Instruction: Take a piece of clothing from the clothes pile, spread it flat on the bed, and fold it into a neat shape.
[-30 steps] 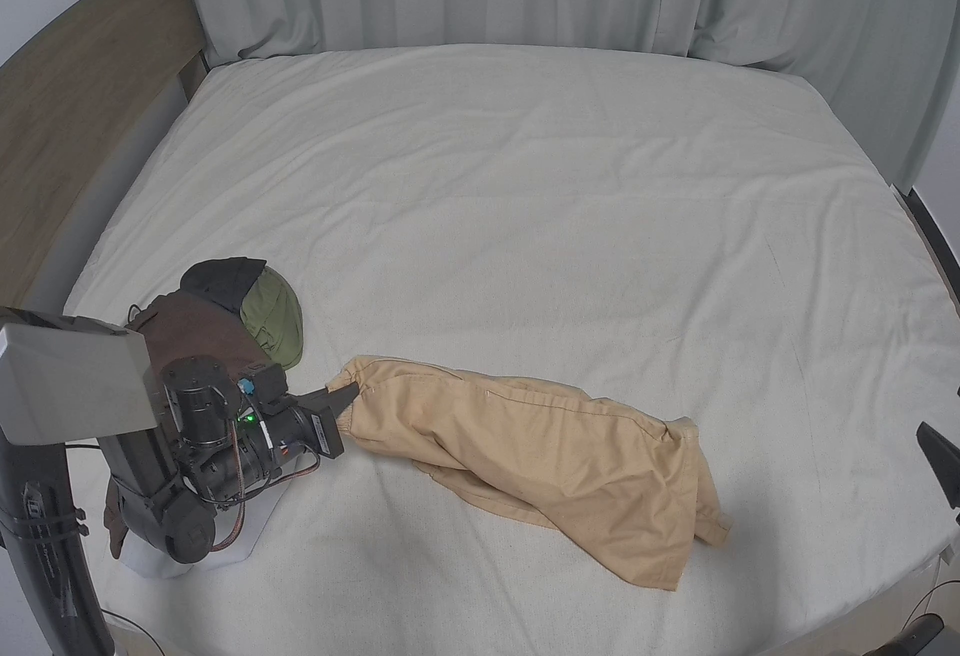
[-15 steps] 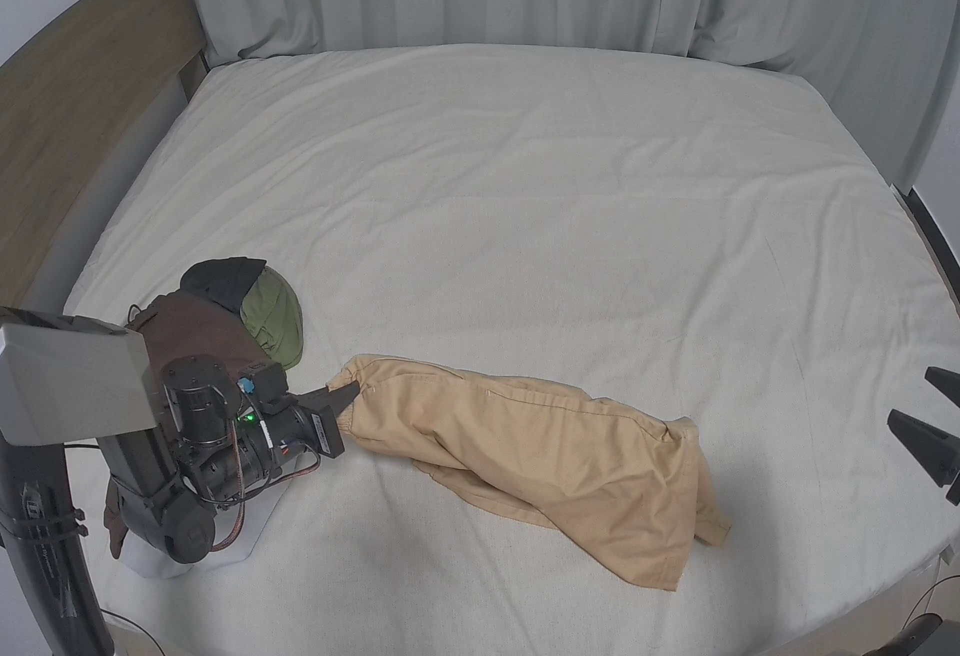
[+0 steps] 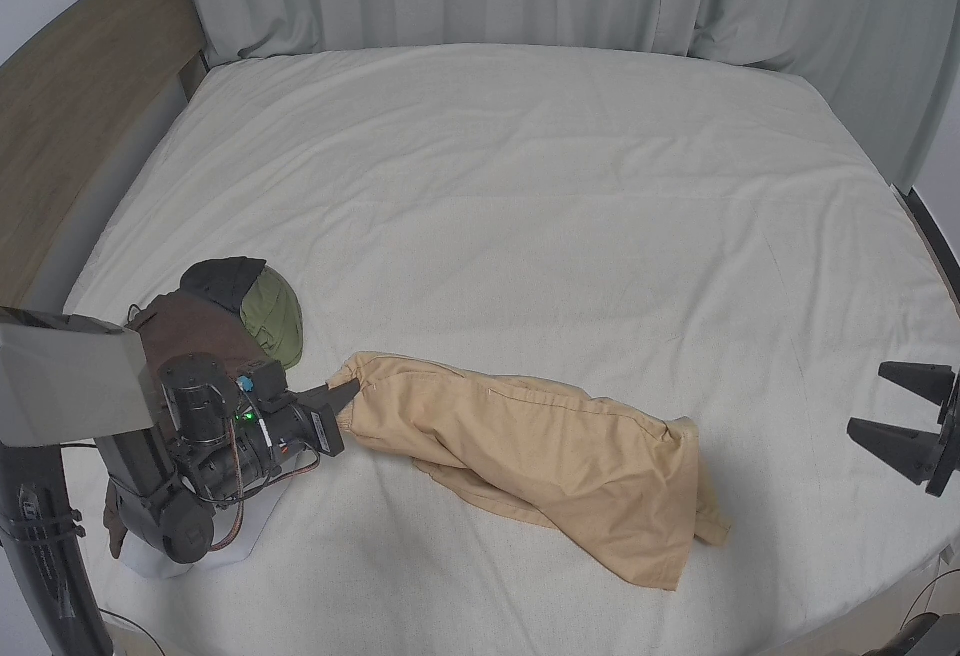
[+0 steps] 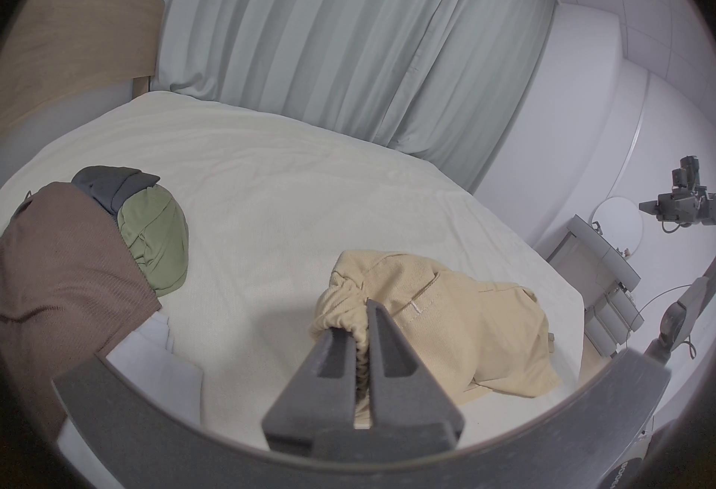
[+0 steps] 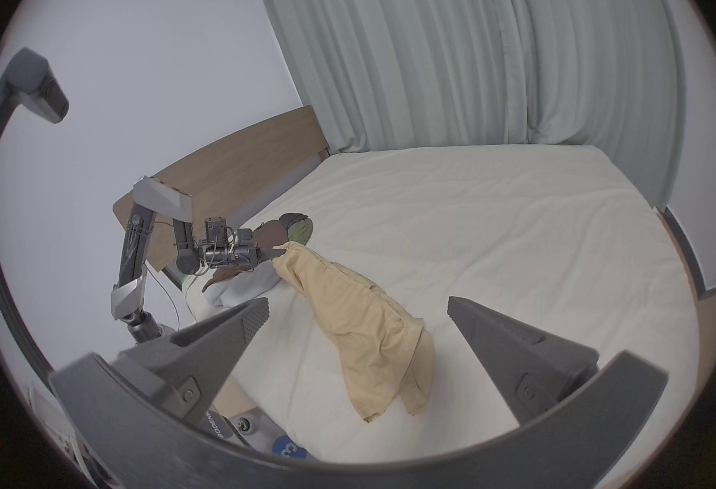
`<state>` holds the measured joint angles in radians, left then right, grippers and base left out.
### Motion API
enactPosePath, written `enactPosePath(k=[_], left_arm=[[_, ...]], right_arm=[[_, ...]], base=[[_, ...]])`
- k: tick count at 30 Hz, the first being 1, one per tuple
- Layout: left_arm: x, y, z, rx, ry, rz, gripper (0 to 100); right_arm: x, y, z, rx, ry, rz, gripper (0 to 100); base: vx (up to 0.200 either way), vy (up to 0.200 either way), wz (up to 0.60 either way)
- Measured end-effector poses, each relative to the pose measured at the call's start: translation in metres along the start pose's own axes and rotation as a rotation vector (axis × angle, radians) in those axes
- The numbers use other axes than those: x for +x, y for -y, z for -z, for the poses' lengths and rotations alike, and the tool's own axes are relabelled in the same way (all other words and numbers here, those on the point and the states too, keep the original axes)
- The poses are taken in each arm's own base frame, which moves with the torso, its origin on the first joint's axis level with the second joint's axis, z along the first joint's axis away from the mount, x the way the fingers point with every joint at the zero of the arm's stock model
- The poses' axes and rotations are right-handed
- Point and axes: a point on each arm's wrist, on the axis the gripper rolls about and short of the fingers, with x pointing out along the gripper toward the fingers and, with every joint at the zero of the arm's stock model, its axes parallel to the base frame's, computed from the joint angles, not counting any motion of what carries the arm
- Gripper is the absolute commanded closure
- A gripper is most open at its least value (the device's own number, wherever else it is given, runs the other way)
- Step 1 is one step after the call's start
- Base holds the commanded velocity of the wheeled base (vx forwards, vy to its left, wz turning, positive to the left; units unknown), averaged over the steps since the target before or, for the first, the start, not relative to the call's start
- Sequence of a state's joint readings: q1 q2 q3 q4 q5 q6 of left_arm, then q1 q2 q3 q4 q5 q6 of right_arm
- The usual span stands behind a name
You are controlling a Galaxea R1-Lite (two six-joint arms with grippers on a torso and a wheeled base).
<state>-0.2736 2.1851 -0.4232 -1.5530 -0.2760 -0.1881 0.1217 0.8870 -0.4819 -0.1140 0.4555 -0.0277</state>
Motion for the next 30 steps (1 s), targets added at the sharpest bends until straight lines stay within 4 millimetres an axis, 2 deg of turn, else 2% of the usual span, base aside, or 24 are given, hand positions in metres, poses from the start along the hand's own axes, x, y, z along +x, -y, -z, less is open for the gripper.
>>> enactPosePath(k=[13, 19, 30], left_arm=[[-0.001, -0.001, 0.002, -0.008, -0.007, -0.008, 100], [-0.001, -0.003, 0.002, -0.009, -0.009, -0.014, 100], [-0.003, -0.012, 0.003, -0.015, -0.012, -0.041, 100]], right_arm=[[0.020, 0.014, 0.002, 0.249, -0.021, -0.055, 0], [0.032, 0.021, -0.003, 0.259, 0.002, -0.083, 0], [0.064, 0.038, 0.007, 0.331, -0.080, -0.087, 0]], base=[[0.000, 0.000, 0.00], [0.000, 0.000, 0.00], [0.000, 0.000, 0.00]])
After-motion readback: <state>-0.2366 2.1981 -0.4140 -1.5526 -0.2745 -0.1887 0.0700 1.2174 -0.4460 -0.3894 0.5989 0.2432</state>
